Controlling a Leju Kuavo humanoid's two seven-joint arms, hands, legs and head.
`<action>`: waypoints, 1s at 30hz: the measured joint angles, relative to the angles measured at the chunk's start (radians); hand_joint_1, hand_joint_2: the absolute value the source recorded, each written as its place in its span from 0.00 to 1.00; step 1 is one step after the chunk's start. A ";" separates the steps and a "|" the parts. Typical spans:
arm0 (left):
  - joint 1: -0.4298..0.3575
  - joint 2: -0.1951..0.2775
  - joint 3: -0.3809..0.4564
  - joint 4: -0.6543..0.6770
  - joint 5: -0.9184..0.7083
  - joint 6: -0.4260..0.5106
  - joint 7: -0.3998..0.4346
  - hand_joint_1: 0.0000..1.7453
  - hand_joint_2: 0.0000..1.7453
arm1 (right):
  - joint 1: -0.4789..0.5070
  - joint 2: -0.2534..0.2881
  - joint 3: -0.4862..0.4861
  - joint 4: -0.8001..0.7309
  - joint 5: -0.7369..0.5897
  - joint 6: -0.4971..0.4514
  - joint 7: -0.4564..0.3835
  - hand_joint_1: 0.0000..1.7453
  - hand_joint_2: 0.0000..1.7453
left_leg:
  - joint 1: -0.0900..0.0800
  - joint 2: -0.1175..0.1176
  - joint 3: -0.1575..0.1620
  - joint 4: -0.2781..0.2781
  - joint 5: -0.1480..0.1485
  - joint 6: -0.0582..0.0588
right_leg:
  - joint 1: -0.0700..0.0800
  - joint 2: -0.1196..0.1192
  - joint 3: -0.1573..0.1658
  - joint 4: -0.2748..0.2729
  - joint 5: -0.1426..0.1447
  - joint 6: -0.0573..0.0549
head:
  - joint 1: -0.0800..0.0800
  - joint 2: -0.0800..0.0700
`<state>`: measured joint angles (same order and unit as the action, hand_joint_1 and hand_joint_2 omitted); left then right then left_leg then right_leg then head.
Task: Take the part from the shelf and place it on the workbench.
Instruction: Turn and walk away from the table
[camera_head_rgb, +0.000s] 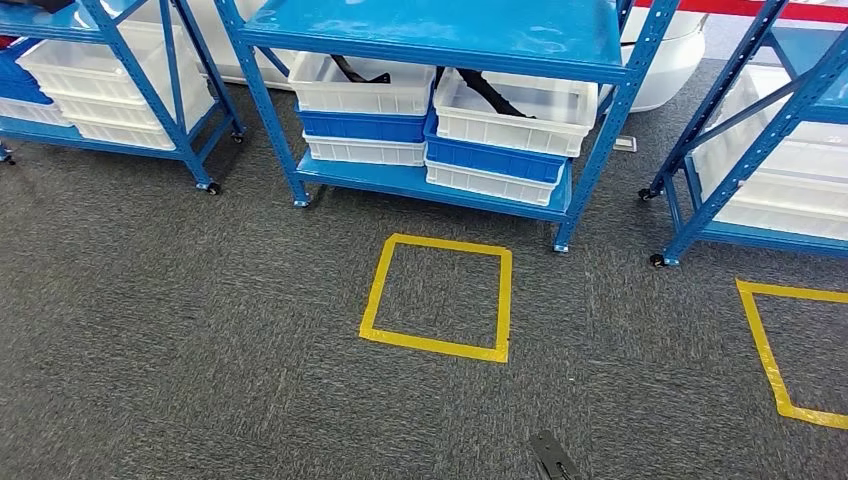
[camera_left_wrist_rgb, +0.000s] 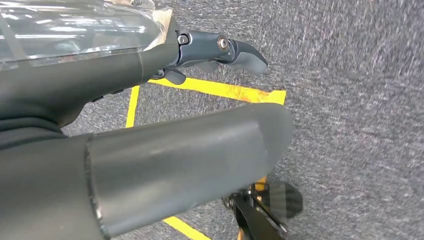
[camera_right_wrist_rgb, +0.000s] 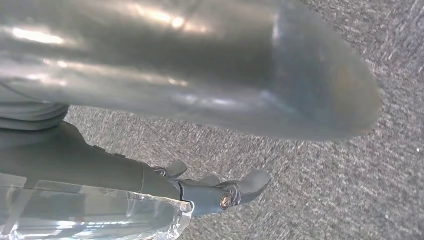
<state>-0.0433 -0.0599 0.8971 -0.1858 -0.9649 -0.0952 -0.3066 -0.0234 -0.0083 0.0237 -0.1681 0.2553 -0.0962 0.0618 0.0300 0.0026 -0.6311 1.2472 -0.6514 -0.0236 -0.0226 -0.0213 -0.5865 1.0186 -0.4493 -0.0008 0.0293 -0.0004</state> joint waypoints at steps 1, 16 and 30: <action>0.002 0.000 0.000 0.000 0.000 0.001 0.000 0.00 0.00 | 0.000 0.000 0.001 0.000 0.003 0.001 0.001 0.00 0.00 | 0.000 -0.004 -0.026 0.039 -0.005 0.001 | 0.003 0.007 0.001 0.000 -0.001 -0.001 | 0.000 0.000; 0.002 -0.004 0.000 0.000 -0.004 0.032 0.007 0.00 0.00 | 0.001 -0.002 0.006 0.000 0.014 0.005 0.009 0.00 0.00 | -0.021 -0.006 0.069 -0.221 0.156 0.031 | 0.013 0.035 0.014 -0.002 -0.007 0.018 | 0.001 0.000; -0.003 -0.013 0.000 0.000 -0.008 0.050 0.010 0.00 0.00 | 0.002 0.000 0.006 0.001 0.021 0.005 0.010 0.00 0.00 | -0.015 0.001 0.093 -0.255 0.173 0.073 | -0.003 0.030 -0.115 0.259 -0.118 0.042 | 0.004 0.000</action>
<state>-0.0461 -0.0731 0.8976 -0.1858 -0.9731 -0.0454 -0.2963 -0.0217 -0.0081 0.0301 -0.1672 0.2764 -0.0908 0.0713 0.0154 0.0036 -0.5382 0.9922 -0.4788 0.0495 -0.0254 0.0091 -0.7016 1.2772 -0.5672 0.0413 0.0330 -0.0004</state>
